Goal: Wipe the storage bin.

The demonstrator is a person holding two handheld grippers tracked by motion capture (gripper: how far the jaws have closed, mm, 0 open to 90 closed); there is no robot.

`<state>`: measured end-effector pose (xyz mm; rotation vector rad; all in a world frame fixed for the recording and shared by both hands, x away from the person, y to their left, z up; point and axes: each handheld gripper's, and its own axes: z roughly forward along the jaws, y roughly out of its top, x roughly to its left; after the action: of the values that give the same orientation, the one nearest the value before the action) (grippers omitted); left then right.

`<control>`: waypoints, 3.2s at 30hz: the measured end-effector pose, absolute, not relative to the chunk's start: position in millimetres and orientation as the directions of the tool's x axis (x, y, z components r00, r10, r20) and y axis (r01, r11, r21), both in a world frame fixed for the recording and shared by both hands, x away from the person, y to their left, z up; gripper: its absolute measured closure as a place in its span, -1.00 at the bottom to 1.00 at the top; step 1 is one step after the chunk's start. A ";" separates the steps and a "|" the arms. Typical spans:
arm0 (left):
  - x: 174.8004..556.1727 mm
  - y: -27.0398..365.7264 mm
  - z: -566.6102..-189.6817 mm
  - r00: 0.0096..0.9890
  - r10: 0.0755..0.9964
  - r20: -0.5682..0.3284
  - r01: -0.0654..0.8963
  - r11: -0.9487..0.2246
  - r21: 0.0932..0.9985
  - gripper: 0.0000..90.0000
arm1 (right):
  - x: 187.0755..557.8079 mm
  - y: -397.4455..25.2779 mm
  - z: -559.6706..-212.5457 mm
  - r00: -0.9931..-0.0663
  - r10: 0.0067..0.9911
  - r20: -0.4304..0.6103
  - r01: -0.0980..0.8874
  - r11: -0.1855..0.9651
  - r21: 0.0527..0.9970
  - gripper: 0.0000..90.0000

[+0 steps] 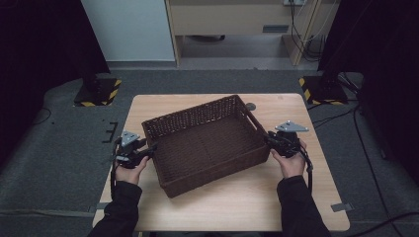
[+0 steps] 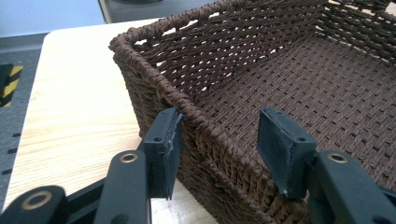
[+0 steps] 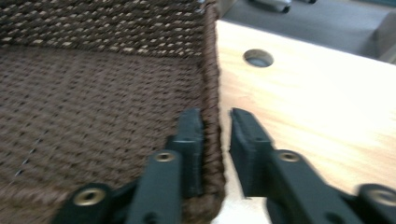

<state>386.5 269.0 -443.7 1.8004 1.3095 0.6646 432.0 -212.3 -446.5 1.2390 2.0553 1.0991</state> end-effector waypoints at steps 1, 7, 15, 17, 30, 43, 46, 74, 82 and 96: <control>385.0 268.6 -443.0 0.331 0.943 -0.030 0.521 -0.157 0.839 0.08 | 430.6 -211.0 -446.1 -0.460 0.888 -0.019 0.481 0.267 0.835 0.76; 376.2 264.4 -441.8 0.350 0.937 -0.022 0.502 -0.167 0.848 -0.04 | 414.5 -208.8 -445.9 -0.474 0.880 0.009 0.489 0.255 0.834 0.76; 382.2 270.6 -446.8 0.335 0.942 -0.014 0.536 -0.178 0.825 0.17 | 403.8 -206.1 -439.6 -0.501 0.865 -0.016 0.443 0.272 0.854 0.63; 383.6 270.7 -447.4 0.335 0.942 -0.018 0.534 -0.174 0.827 0.18 | 409.0 -207.4 -439.0 -0.509 0.861 -0.009 0.432 0.265 0.862 0.62; 381.2 267.4 -449.5 0.333 0.943 0.014 0.545 -0.205 0.813 0.07 | 401.4 -199.7 -442.7 -0.522 0.852 -0.022 0.435 0.288 0.853 0.73; 384.0 274.3 -454.6 0.358 0.934 -0.005 0.547 -0.206 0.811 0.25 | 401.7 -198.5 -444.3 -0.542 0.841 0.003 0.419 0.267 0.868 0.63; 383.5 273.6 -454.2 0.356 0.935 0.007 0.546 -0.214 0.810 0.26 | 400.2 -197.4 -444.0 -0.539 0.842 0.004 0.425 0.268 0.865 0.72; 378.7 298.9 -452.2 0.397 0.916 -0.050 0.563 -0.200 0.802 0.43 | 362.1 -182.5 -441.6 -0.578 0.816 -0.003 0.409 0.293 0.864 0.64; 379.8 298.1 -451.9 0.391 0.919 -0.055 0.571 -0.195 0.797 0.42 | 368.1 -207.7 -434.8 -0.521 0.853 0.017 0.393 0.222 0.892 0.33; 379.9 300.1 -452.9 0.399 0.915 -0.065 0.568 -0.191 0.800 0.41 | 365.9 -265.7 -458.6 -0.349 0.937 -0.021 0.491 0.202 0.848 0.05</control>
<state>379.9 300.1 -452.9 1.8778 1.2740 0.5624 365.9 -265.7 -458.6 1.3246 1.9297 1.0507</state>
